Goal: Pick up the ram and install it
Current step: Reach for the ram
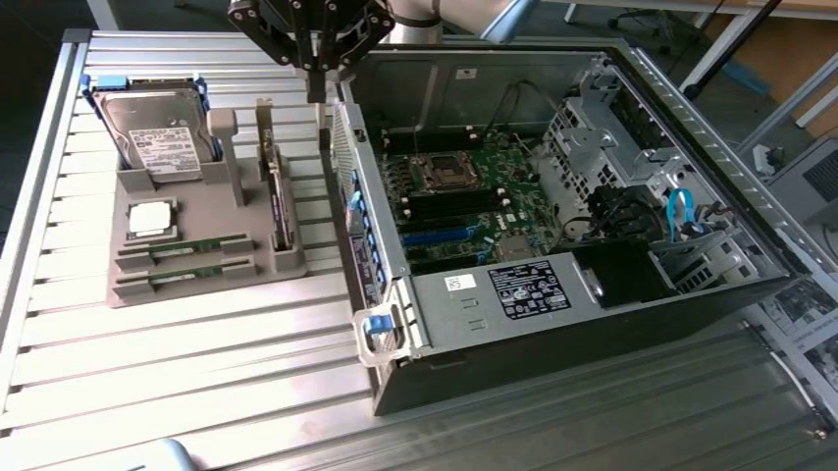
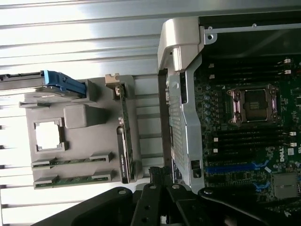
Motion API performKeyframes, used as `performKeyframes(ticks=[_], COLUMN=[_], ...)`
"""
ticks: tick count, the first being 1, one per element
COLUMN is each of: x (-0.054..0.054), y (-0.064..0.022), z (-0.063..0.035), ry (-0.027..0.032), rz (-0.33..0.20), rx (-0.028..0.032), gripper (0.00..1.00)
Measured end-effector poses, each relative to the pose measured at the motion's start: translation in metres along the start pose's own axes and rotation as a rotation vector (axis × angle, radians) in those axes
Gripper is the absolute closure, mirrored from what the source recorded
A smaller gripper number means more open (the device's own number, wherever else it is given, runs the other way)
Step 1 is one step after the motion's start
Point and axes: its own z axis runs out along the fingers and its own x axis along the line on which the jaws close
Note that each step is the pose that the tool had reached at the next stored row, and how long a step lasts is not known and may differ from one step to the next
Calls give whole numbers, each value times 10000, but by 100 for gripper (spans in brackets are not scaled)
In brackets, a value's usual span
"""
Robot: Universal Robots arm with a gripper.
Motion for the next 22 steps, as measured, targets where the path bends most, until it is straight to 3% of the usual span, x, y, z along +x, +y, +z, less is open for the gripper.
performKeyframes(ticks=[22], x=[175], y=[-13], z=[-2], ry=[0], rz=[0], rx=[1], gripper=[89])
